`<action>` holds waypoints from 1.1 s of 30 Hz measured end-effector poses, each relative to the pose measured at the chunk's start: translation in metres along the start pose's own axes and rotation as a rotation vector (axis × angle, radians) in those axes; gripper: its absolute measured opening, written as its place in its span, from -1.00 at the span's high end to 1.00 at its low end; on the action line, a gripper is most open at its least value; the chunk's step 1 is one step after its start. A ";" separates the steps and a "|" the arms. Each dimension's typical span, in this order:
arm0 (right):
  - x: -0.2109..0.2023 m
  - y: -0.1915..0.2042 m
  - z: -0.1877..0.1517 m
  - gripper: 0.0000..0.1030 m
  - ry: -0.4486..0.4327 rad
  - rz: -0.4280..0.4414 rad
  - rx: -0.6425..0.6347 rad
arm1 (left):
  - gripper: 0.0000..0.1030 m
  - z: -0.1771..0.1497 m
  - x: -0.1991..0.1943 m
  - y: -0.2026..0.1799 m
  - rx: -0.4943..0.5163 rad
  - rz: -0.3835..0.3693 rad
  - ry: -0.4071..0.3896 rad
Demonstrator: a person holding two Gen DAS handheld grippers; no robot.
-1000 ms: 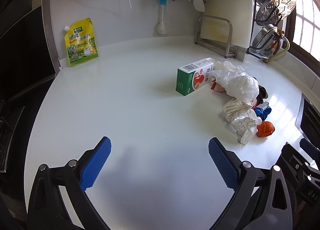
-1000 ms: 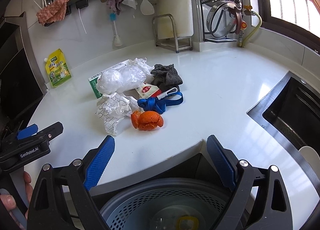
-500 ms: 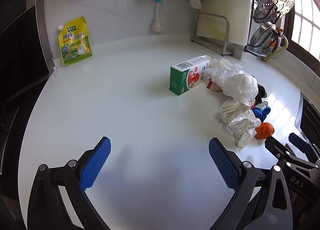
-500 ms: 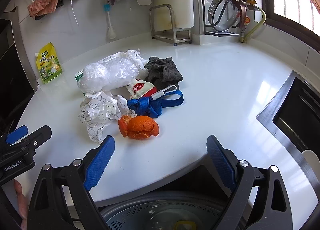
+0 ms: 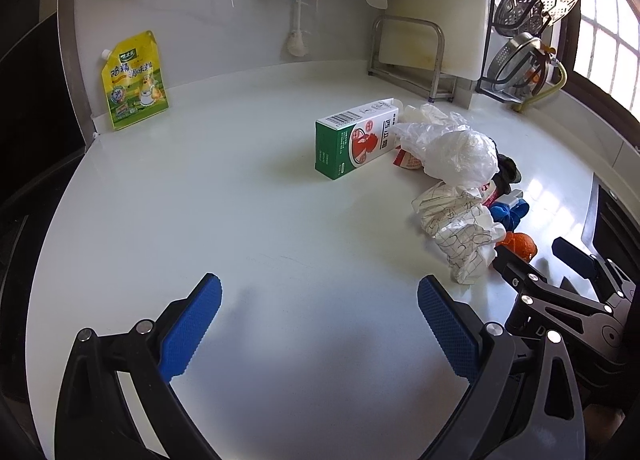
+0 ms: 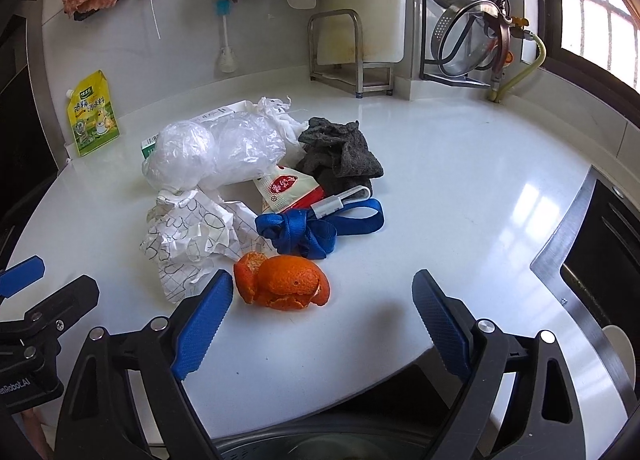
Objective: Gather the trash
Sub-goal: 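Reach the right tool to the orange peel and grasp it, then grasp the crumpled white paper with the left tool while the right tool holds the peel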
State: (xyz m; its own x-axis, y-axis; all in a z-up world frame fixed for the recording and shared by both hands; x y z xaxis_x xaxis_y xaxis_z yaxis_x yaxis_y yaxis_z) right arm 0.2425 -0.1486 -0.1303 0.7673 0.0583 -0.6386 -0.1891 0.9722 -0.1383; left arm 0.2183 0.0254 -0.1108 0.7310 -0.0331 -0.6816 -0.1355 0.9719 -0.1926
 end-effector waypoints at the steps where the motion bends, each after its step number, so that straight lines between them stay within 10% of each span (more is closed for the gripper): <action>1: 0.000 0.001 0.000 -0.45 0.002 0.005 -0.003 | -0.88 0.000 0.000 -0.001 0.001 -0.002 0.001; 7: 0.000 0.007 -0.001 0.36 -0.005 0.039 -0.020 | -0.88 -0.003 0.001 -0.010 0.003 -0.020 0.009; 30: -0.048 -0.061 -0.050 0.48 -0.023 0.031 0.156 | -0.84 0.002 0.038 -0.083 -0.020 -0.075 0.045; 33: -0.047 -0.063 -0.055 0.48 -0.019 0.039 0.167 | -0.46 0.005 0.039 -0.085 -0.011 -0.062 0.027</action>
State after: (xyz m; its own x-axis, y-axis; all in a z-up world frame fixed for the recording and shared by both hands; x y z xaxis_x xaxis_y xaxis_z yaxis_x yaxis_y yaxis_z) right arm 0.1846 -0.2255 -0.1328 0.7734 0.0993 -0.6261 -0.1155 0.9932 0.0149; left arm 0.2617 -0.0572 -0.1181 0.7199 -0.1000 -0.6868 -0.0975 0.9652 -0.2427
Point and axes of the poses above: each gripper's, at about its wrist camera, not at the fingertips, and x roughly the way its jaws point, y to its left, z to its top, the point moved 9 cm from there along x, roughly the way its jaws point, and after that the axes turned 14 degrees about -x, right-handed, at the moved point
